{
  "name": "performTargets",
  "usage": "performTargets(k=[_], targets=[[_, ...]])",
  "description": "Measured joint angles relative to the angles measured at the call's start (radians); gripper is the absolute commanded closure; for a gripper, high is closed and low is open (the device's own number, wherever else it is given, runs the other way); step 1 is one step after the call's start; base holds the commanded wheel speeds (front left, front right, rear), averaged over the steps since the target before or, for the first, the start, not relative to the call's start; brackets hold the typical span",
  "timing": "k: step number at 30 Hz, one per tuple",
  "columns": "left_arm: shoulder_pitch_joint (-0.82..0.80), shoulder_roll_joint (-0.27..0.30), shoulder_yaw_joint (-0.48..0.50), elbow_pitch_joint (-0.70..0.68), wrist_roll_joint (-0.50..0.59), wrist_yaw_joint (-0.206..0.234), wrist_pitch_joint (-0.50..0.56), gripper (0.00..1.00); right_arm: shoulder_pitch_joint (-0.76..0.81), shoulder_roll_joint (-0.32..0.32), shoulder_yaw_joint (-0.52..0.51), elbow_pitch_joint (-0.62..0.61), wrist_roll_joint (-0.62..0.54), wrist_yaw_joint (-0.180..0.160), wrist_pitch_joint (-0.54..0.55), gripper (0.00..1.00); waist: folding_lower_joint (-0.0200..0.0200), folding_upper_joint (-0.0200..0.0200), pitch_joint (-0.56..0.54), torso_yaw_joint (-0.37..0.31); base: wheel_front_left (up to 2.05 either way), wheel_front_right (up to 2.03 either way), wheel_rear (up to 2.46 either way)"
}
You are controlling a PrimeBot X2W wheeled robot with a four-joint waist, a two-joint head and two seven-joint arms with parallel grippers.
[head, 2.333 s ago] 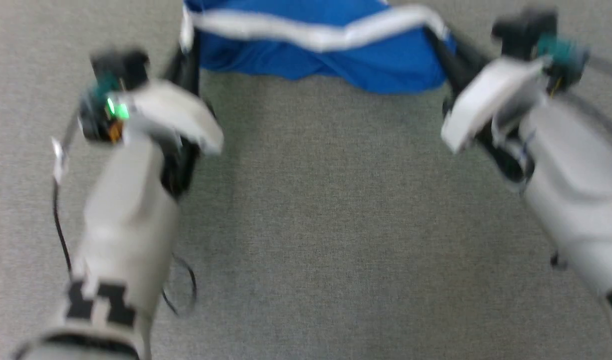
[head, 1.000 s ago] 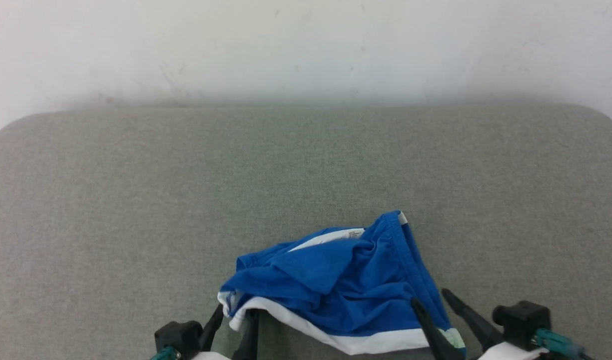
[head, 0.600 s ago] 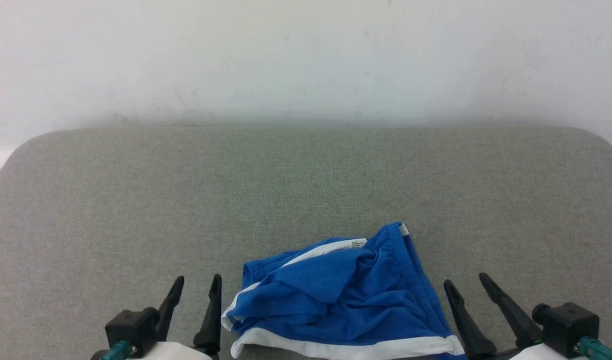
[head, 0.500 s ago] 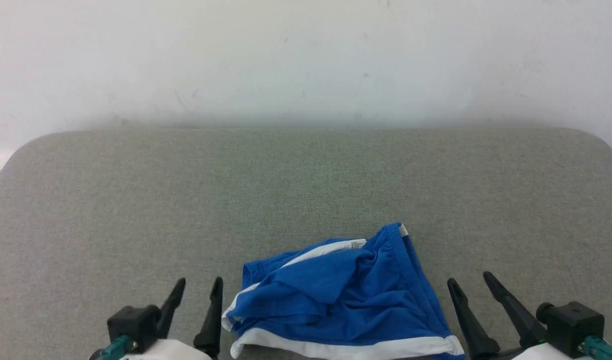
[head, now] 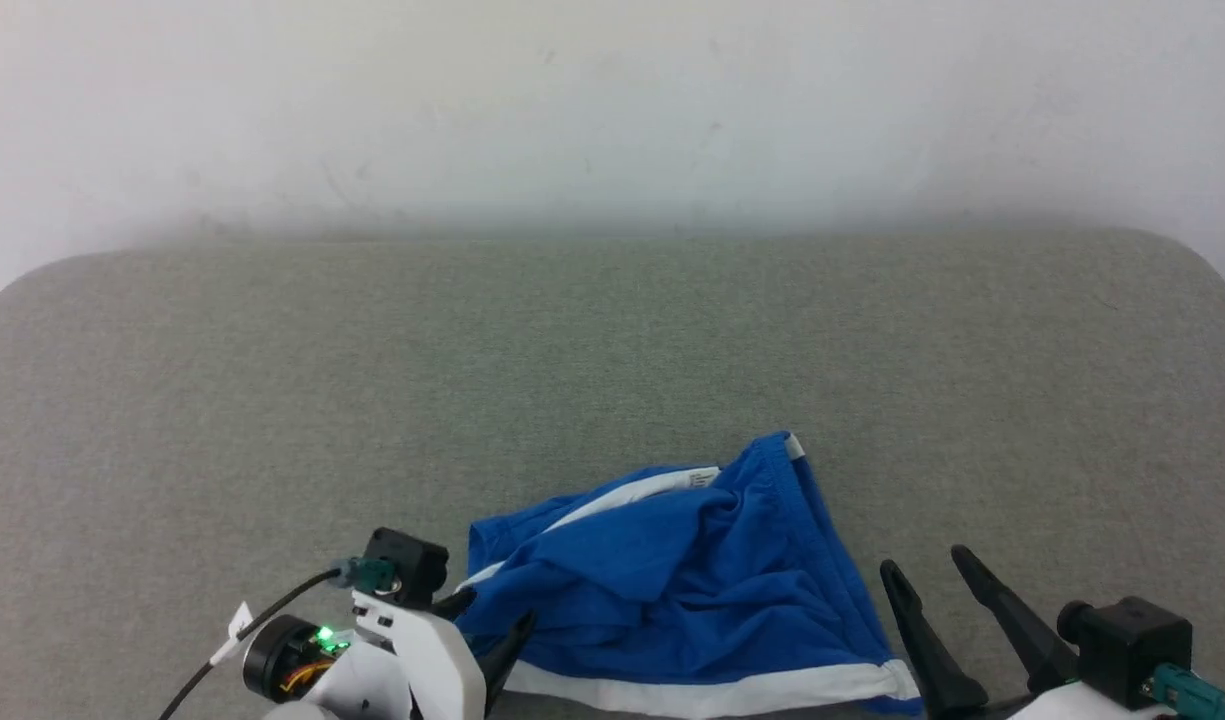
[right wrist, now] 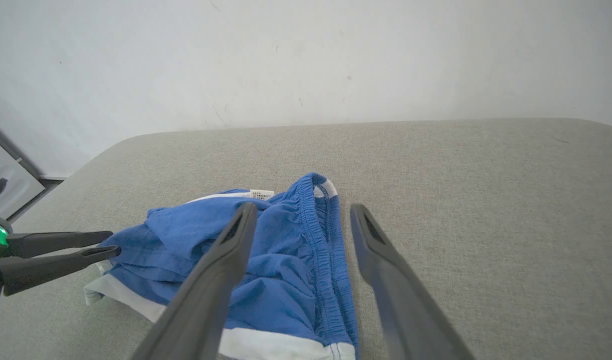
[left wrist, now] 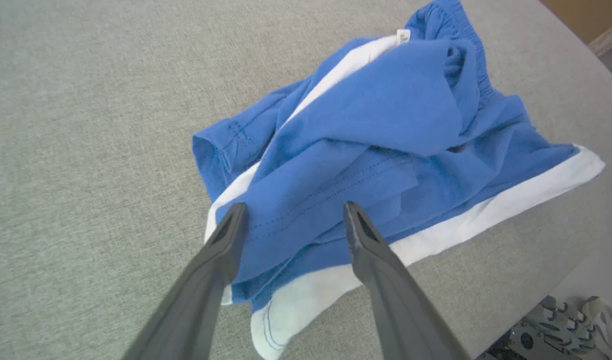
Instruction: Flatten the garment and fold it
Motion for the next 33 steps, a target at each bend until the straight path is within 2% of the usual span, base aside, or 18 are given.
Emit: performTargets(k=[2, 3, 4, 13, 20, 27, 33], targets=[[-0.018, 0.011, -0.013, 0.040, -0.010, -0.011, 0.028, 0.00, -0.010, -0.004, 0.003, 0.000, 0.001, 0.000, 0.000, 0.00, 0.0000, 0.0000, 0.006, -0.011, 0.00, 0.00, 0.00], [-0.025, 0.014, -0.019, 0.057, -0.018, -0.014, 0.039, 0.30, -0.016, -0.005, 0.002, 0.000, 0.001, 0.000, 0.000, 0.00, 0.0000, 0.0000, 0.010, -0.017, 0.00, 0.00, 0.00], [-0.033, 0.018, -0.027, 0.068, -0.018, -0.020, 0.045, 1.00, -0.020, -0.005, 0.000, 0.000, 0.001, 0.000, 0.000, 0.00, 0.0000, 0.0000, 0.015, -0.021, 0.00, 0.00, 0.00], [-0.163, 0.042, 0.033, 0.059, -0.012, -0.013, -0.038, 1.00, -0.035, -0.004, -0.008, 0.014, 0.001, 0.000, -0.003, 0.00, 0.0001, 0.0000, 0.048, -0.056, 0.00, 0.00, 0.00], [-0.398, 0.026, 0.092, 0.118, 0.016, 0.017, -0.122, 1.00, -0.078, -0.011, -0.005, 0.015, 0.003, 0.000, 0.000, 0.00, 0.0001, 0.0000, 0.091, -0.074, 0.00, 0.00, 0.00], [-0.632, 0.004, 0.132, 0.424, 0.032, 0.020, -0.239, 1.00, -0.157, -0.024, 0.030, 0.046, 0.022, 0.000, -0.014, 0.00, 0.0002, 0.0000, 0.167, -0.106, 0.00, 0.00, 0.00], [-0.694, -0.030, 0.139, 0.712, 0.037, 0.020, -0.323, 1.00, -0.202, -0.030, 0.054, 0.094, 0.036, 0.000, -0.046, 0.00, 0.0003, 0.0000, 0.226, -0.144, 0.00, 0.00, 0.00]])
